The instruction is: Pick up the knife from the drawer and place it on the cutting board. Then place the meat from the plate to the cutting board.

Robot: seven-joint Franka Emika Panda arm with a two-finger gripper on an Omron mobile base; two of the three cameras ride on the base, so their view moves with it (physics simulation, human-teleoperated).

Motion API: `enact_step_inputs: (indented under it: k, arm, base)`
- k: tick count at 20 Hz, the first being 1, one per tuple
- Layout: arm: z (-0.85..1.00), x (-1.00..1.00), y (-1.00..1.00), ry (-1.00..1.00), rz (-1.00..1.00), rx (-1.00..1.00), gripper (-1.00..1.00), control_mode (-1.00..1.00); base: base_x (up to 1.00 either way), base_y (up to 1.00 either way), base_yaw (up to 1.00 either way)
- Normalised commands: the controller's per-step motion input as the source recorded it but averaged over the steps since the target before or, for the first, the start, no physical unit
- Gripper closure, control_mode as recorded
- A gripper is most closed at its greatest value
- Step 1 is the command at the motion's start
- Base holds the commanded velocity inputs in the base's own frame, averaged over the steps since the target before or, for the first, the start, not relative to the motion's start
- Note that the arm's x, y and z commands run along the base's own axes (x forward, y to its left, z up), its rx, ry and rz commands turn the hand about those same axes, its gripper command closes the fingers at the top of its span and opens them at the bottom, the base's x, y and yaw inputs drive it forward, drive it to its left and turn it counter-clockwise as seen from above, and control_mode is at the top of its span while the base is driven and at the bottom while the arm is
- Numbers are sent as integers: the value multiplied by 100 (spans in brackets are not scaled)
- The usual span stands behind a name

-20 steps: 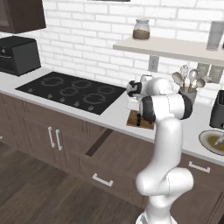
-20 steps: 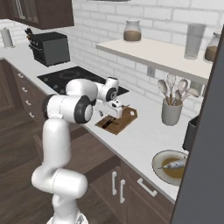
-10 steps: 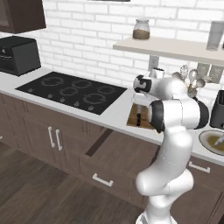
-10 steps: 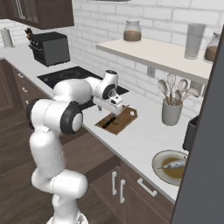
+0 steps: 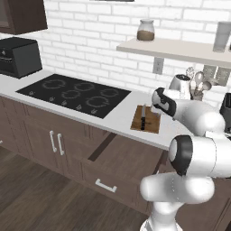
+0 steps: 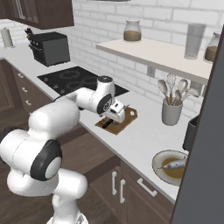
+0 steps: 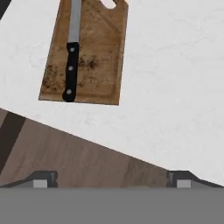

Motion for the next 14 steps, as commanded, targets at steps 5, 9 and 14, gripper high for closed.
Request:
enact_step_inputs:
  k: [5, 9, 14]
  arm:
    - [25, -84, -55, -4, -10, -16, -100, -100]
    - [0, -68, -70, 0, -19, -25, -100, -100]
    - [12, -54, -86, 0, -35, -5, -100, -100]
  base:
    - [0, 0, 0]
    - [0, 0, 0]
    - [0, 0, 0]
